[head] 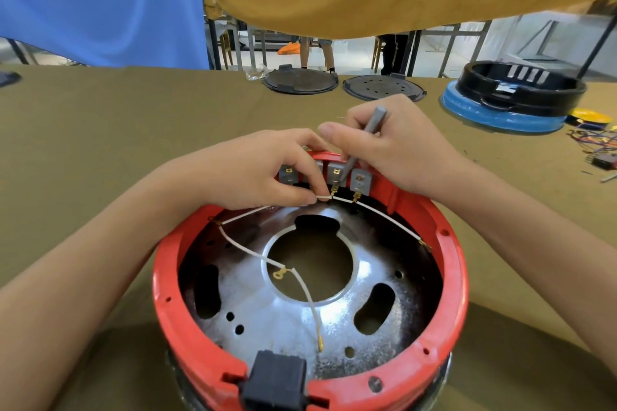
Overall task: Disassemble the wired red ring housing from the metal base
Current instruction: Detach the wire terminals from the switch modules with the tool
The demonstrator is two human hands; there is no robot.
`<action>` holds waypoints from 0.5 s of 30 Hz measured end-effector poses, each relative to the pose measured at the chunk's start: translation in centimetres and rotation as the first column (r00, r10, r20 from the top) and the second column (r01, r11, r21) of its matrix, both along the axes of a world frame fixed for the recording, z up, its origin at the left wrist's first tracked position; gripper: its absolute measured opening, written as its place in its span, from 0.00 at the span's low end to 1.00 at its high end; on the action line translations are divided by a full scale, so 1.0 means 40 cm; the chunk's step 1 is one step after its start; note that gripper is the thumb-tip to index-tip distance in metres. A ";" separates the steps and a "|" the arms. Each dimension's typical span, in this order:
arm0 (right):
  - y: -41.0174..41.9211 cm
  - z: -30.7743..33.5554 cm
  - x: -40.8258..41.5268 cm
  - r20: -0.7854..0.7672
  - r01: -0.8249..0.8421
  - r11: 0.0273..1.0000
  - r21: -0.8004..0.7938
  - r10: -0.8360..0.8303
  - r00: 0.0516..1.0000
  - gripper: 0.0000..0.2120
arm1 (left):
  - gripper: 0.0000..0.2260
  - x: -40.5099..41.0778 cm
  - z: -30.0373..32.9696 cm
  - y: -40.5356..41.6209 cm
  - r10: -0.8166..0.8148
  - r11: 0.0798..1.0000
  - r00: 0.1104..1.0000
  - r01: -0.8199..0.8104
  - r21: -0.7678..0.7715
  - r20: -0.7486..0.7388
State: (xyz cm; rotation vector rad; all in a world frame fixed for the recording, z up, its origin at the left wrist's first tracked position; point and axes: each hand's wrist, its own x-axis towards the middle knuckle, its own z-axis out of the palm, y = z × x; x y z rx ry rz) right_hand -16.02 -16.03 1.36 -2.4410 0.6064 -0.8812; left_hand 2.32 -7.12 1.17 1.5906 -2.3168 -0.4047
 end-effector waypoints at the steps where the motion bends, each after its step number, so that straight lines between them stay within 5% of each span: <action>1: -0.002 0.000 0.007 0.001 0.007 1.000 0.014 -0.007 1.000 0.25 | 0.07 0.000 0.000 0.000 -0.001 1.000 1.000 0.001 0.000 -0.002; 15: -0.005 -0.012 0.013 0.081 -0.016 0.982 0.186 0.001 0.997 0.23 | 0.08 -0.003 0.004 0.000 0.007 1.000 0.999 -0.006 0.019 -0.032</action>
